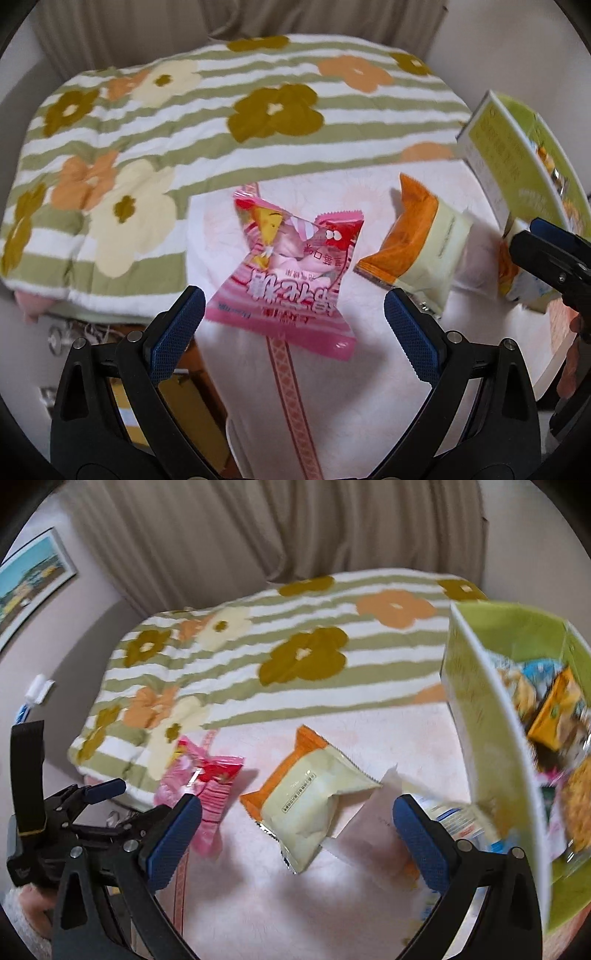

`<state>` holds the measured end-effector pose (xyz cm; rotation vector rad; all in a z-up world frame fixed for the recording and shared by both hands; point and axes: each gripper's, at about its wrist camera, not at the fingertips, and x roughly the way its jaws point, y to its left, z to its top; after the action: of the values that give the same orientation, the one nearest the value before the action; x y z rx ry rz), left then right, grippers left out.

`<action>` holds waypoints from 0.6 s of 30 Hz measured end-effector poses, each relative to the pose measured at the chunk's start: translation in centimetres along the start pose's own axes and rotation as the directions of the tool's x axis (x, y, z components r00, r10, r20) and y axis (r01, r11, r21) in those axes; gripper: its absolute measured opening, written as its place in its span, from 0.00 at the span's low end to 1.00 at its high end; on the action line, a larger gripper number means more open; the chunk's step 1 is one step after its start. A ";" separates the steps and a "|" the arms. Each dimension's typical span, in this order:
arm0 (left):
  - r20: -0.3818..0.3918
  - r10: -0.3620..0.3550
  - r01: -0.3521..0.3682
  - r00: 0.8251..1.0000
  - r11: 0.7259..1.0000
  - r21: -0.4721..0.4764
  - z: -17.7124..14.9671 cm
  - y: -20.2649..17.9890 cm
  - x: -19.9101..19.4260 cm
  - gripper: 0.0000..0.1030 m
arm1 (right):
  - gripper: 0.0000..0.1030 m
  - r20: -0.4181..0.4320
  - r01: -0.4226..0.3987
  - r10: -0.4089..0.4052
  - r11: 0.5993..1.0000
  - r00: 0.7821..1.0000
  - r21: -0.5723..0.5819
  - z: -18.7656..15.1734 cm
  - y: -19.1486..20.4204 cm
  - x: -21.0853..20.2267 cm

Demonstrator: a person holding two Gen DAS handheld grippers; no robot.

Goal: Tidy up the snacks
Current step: 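Grasp the pink candy bag with the left gripper while the right grasps the orange-cream bag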

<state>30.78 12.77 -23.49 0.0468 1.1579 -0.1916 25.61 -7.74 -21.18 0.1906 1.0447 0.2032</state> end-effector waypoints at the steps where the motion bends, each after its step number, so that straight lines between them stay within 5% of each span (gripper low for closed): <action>1: -0.013 -0.009 0.009 1.000 1.000 0.018 0.1 0.0 0.9 0.94 | 1.00 -0.005 0.007 -0.006 1.000 1.000 0.014 -0.1 0.0 0.5; 18: -0.098 0.029 -0.018 0.995 0.994 0.111 1.3 -0.2 7.9 0.90 | 1.00 -0.086 0.029 -0.022 0.996 0.996 0.082 0.0 0.2 7.0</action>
<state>34.97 11.43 -30.19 0.1688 1.2450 -0.2345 29.00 -5.76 -27.00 0.2455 1.1401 0.1460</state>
